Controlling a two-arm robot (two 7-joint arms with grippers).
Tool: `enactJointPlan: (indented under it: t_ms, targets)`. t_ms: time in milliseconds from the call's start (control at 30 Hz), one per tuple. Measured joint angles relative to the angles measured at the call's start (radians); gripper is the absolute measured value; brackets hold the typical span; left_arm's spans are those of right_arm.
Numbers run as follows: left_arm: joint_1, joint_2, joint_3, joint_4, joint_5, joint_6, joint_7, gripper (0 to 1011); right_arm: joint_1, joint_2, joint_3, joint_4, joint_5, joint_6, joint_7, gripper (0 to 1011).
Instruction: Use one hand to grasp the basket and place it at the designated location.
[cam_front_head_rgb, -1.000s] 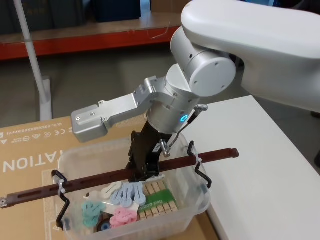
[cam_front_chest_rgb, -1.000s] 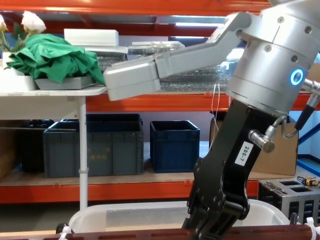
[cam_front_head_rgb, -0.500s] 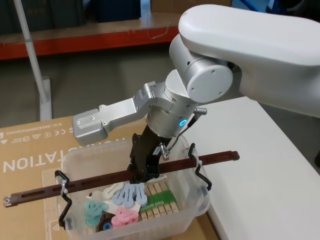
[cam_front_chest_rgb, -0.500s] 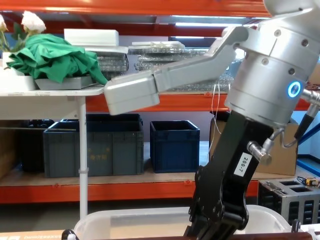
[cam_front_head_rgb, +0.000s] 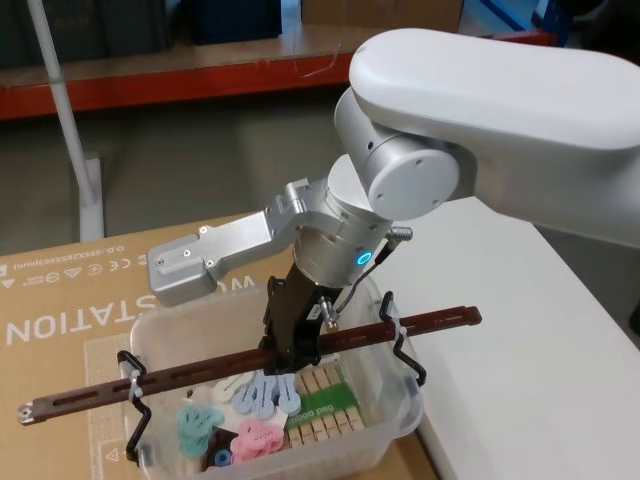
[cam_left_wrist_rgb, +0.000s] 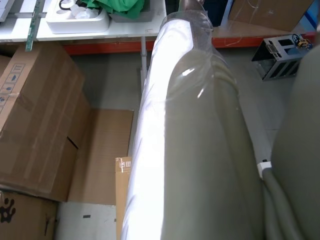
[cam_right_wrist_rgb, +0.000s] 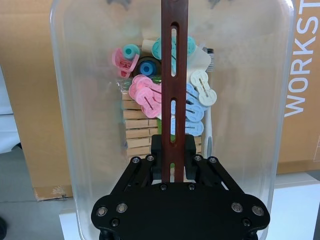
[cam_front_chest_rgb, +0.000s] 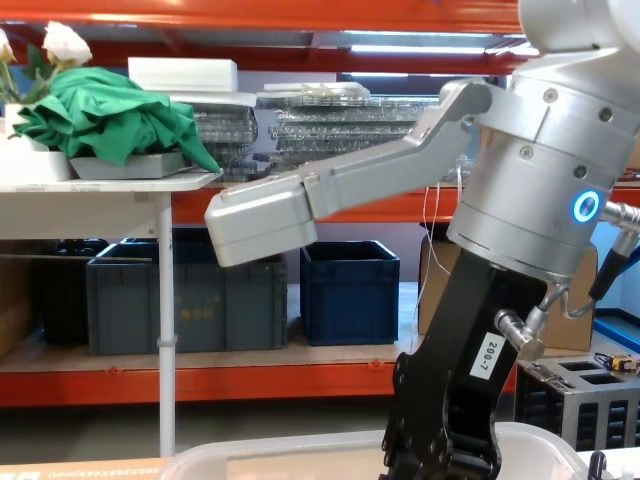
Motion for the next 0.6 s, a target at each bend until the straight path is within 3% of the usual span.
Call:
enactJointPlan:
  t_ms: [600]
  targets:
    - [0.0,0.0,0.0,0.0,0.0,0.0,0.0,0,-0.001,-0.005,-0.007,0.005,-0.005,0.001,0.002,239]
